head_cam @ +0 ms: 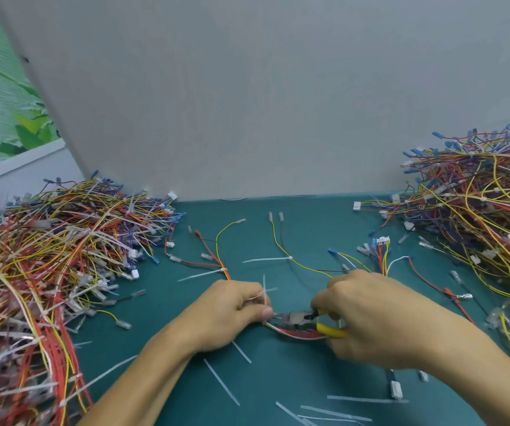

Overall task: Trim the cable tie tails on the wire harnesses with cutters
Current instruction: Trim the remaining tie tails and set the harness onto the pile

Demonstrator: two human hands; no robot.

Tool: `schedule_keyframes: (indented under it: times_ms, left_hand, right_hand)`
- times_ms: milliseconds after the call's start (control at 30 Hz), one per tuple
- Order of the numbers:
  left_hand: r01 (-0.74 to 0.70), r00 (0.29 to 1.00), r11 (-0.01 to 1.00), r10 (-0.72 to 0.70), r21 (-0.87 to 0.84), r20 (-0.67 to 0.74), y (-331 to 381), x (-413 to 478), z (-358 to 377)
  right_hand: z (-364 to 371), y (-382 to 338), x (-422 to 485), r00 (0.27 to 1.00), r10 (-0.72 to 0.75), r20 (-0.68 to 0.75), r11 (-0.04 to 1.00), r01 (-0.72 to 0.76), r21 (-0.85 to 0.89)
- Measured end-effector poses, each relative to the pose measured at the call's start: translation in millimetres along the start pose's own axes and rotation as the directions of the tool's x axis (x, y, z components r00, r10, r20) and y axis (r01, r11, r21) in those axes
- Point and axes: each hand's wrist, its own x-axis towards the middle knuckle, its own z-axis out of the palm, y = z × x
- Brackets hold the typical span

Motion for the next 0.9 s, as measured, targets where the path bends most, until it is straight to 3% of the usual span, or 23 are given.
schedule_keyframes:
  times_ms: [100,300,900]
  left_hand:
    - [-0.017,1.000,0.997,0.016,-0.076,-0.002,0,-1,-3]
    - [0.000,1.000,1.000,0.000,-0.027,-0.018,1,0,-3]
    - [0.005,0.999,0.996,-0.010,-0.092,-0.049,3,-1,-5]
  right_hand:
    - [7,-4,1,0.998,-0.020,-0.054,1.000,0.019,-0.016]
    - [18,-12,4,0.998,-0.016,-0.053,0.997,0.012,-0.077]
    - [23,-17,11,0.998,-0.001,-0.062,0.997,-0.004,-0.082]
